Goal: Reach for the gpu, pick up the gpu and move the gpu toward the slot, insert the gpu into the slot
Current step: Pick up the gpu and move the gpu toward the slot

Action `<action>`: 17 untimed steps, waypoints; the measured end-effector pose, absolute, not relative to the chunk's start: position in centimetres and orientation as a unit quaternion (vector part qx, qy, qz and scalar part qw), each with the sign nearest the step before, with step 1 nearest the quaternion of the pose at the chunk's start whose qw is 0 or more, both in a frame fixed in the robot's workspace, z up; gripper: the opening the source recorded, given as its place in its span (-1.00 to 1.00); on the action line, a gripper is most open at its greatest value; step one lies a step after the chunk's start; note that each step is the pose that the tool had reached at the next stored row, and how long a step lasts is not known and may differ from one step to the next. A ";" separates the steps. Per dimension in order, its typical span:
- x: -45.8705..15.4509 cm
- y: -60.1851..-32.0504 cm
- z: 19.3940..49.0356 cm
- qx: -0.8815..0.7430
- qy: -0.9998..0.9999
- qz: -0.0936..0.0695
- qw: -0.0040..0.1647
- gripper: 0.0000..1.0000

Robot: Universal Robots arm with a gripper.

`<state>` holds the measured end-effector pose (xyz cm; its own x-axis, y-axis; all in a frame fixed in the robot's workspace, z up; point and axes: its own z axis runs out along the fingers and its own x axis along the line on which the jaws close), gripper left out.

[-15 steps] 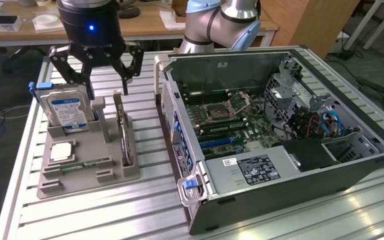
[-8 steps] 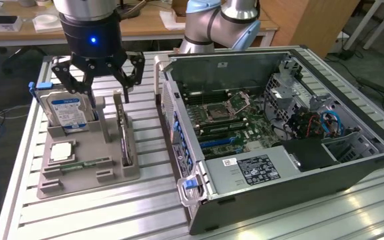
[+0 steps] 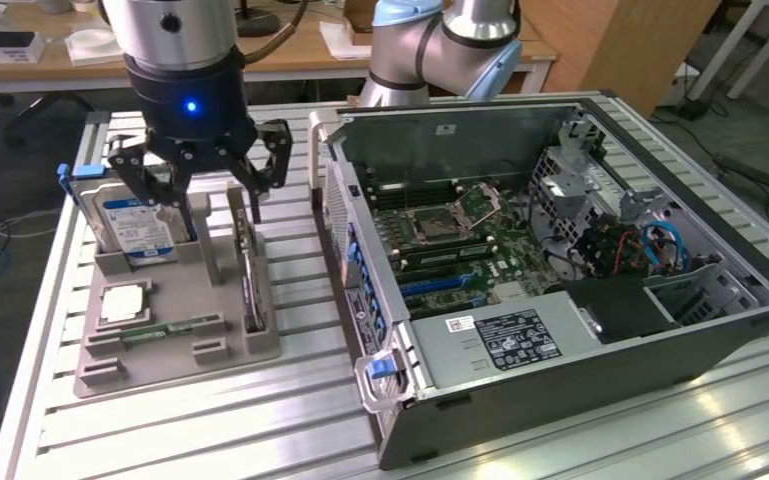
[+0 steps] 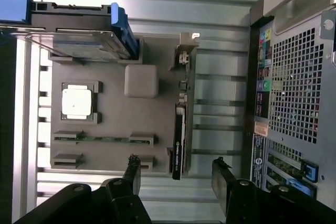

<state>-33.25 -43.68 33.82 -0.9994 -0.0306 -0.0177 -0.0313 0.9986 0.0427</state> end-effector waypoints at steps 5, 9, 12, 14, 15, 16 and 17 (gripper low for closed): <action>-33.3 -44.1 32.9 -0.015 1.000 0.021 0.009 0.31; -33.3 -44.5 32.2 -0.015 1.000 0.021 0.009 0.31; -33.3 -44.8 31.6 -0.015 1.000 0.022 0.009 0.31; -33.3 -45.0 31.3 -0.015 1.000 0.022 0.009 0.31; -33.2 -45.0 31.1 -0.015 1.000 0.022 0.009 0.31; -33.2 -45.1 30.9 -0.016 1.000 0.021 0.009 0.31; -33.2 -45.2 30.7 -0.015 1.000 0.022 0.009 0.31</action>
<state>-33.25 -45.15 30.72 -0.9994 -0.0306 -0.0178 -0.0313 0.9986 0.0428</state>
